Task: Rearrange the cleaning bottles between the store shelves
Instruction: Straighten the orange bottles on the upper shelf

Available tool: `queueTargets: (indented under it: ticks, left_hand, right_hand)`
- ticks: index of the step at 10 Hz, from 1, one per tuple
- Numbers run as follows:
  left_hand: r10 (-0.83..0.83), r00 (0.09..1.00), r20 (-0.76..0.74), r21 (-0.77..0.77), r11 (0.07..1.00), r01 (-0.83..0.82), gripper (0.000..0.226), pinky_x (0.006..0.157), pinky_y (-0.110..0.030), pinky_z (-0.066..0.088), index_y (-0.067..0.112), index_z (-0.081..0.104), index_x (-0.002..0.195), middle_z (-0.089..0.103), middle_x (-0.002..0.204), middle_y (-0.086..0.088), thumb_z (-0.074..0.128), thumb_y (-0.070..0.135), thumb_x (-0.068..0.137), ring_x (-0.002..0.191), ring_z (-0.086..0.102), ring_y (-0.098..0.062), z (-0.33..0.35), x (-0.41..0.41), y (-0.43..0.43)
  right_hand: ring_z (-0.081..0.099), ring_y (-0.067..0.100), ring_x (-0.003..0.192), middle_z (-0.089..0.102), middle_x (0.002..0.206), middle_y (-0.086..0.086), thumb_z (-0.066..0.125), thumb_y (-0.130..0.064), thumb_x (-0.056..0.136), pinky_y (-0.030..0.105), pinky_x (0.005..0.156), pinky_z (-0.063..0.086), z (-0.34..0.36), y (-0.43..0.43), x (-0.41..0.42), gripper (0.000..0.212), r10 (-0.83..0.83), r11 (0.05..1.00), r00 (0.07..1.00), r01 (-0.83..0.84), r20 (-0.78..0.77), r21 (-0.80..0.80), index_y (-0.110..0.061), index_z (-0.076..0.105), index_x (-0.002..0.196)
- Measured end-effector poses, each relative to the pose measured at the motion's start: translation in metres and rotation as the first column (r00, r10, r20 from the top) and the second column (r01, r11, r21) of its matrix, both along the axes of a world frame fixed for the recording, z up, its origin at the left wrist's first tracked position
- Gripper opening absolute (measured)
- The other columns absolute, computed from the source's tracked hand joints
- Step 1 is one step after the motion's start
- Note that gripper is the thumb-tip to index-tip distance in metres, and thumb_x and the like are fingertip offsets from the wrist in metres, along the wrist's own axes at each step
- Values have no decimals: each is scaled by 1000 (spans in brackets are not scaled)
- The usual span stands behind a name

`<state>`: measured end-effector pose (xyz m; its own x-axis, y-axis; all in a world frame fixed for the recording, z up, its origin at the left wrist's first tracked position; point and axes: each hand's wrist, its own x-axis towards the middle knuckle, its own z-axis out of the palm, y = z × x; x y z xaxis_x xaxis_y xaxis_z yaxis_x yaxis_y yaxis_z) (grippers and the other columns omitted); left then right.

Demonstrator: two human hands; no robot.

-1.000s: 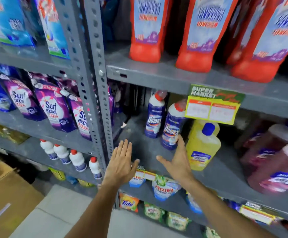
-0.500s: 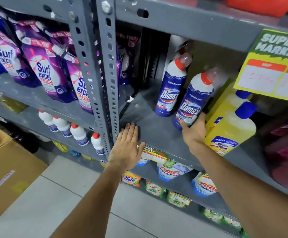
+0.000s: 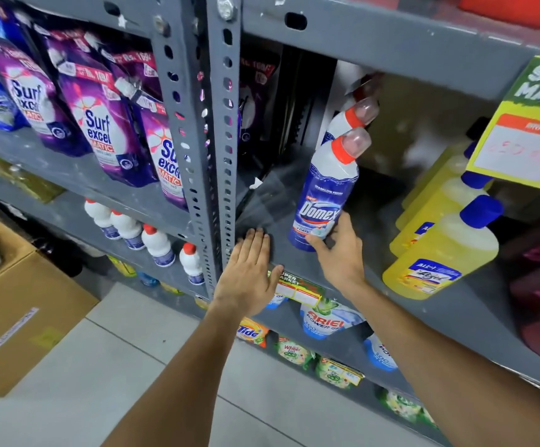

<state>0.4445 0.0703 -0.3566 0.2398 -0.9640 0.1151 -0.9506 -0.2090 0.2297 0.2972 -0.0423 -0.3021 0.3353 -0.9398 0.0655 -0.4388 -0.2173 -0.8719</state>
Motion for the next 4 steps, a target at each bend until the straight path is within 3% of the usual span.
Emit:
queueTargets:
  ticks: [3, 4]
  left_hand:
    - [-3, 1000, -6, 72, 997, 3, 71, 119, -36, -9, 5, 3, 154, 2, 164, -13, 16, 51, 101, 151, -6, -24, 1, 0, -2]
    - [10, 1000, -21, 85, 996, -9, 72, 120, -37, -7, 5, 1, 154, 0, 164, -12, 17, 51, 101, 151, -7, -24, 6, 2, -4]
  right_hand:
    - [57, 11, 123, 59, 143, 6, 76, -20, 88, 20, 88, 52, 0, 2, 3, 63, 20, 1000, 1000, -20, 23, 7, -13, 44, 142]
    - [55, 17, 132, 56, 146, 8, 79, -16, 86, 34, 101, 51, 3, 11, 0, 74, 14, 1000, 999, -14, 36, -13, -12, 39, 147]
